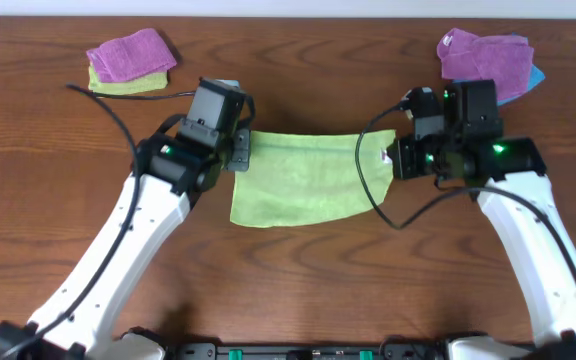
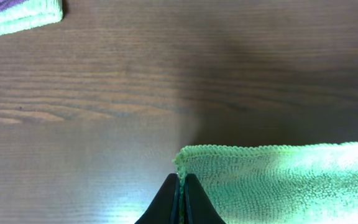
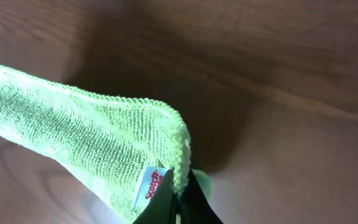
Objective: Fold the cloth
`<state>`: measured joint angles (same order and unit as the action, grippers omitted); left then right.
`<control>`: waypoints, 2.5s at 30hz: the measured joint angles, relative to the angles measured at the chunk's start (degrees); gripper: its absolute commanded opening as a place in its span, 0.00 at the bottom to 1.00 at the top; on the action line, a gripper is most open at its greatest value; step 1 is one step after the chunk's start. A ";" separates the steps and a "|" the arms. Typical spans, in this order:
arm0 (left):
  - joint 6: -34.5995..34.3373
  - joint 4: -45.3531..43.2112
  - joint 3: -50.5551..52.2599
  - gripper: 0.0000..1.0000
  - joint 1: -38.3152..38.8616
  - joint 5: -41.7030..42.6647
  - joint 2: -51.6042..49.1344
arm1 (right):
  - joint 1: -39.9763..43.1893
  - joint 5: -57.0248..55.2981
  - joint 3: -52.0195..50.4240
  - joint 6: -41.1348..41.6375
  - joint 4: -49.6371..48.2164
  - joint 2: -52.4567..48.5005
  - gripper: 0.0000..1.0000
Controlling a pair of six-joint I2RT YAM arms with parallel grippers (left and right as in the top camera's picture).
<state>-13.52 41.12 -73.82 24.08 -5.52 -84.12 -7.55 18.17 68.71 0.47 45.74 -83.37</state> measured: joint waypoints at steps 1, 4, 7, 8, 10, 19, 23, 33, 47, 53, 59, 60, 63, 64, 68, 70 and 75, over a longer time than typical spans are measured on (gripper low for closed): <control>0.00 -0.66 0.00 0.06 -0.24 -0.09 -0.68 | 0.00 0.04 0.00 0.17 -0.72 -0.74 0.01; 0.02 -2.78 0.00 0.06 -1.53 -0.26 -3.26 | 0.00 0.04 0.00 0.92 -4.44 -4.37 0.01; 0.02 -5.25 0.00 0.06 -2.60 -0.31 -5.90 | -0.04 0.22 0.00 1.73 -7.85 -7.48 0.01; 0.02 -6.21 0.00 0.06 -2.91 -0.33 -6.84 | -0.04 0.22 0.00 1.92 -8.83 -8.50 0.02; 0.00 -8.15 0.00 0.06 -3.34 -0.37 -8.52 | -0.04 0.24 0.00 2.27 -11.08 -10.34 0.01; 0.00 -17.31 0.00 0.06 -5.35 -0.52 -16.04 | -0.04 0.09 0.00 4.24 -21.75 -15.65 0.01; 0.00 -22.27 0.02 0.06 -6.54 -0.52 -17.90 | -0.42 0.07 0.00 5.05 -26.43 -18.27 0.02; 0.48 -32.79 0.02 0.19 -9.94 2.78 -21.86 | -1.38 0.20 0.00 6.99 -35.04 -21.84 0.16; 0.63 -28.65 0.11 0.96 -10.38 3.76 -22.56 | -1.27 -0.13 3.08 6.49 -26.67 -22.10 0.91; -0.26 -12.46 0.35 0.95 -10.38 3.89 -12.87 | -0.98 -2.71 7.93 -0.59 -7.63 -17.59 0.83; -1.77 4.02 0.35 1.00 -10.16 5.60 2.27 | -0.92 -8.72 8.96 -4.17 6.23 -3.26 0.88; -1.77 5.07 0.37 1.00 -9.94 5.66 3.45 | -0.90 -9.20 8.98 -4.28 7.21 -1.18 0.88; -2.40 6.64 3.23 1.00 -8.76 5.97 9.38 | -0.90 -9.86 7.93 -4.44 9.38 5.38 0.90; -3.04 6.75 5.53 1.00 -8.46 6.14 11.41 | -0.87 -10.08 6.45 -4.28 9.51 7.85 0.91; -6.27 3.65 18.25 0.95 -8.26 7.08 18.43 | -0.90 -9.35 -6.34 -2.12 5.81 16.63 0.99; -7.28 0.90 22.69 0.95 -8.26 8.31 19.76 | -0.87 -7.82 -12.07 -0.70 1.38 18.10 0.99; -9.20 -8.50 30.21 0.96 -8.26 12.52 18.88 | -0.87 -3.82 -23.69 3.08 -11.37 17.38 0.99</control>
<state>-22.72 32.62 -43.62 15.81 7.01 -65.23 -8.43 14.35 45.01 3.55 34.37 -66.00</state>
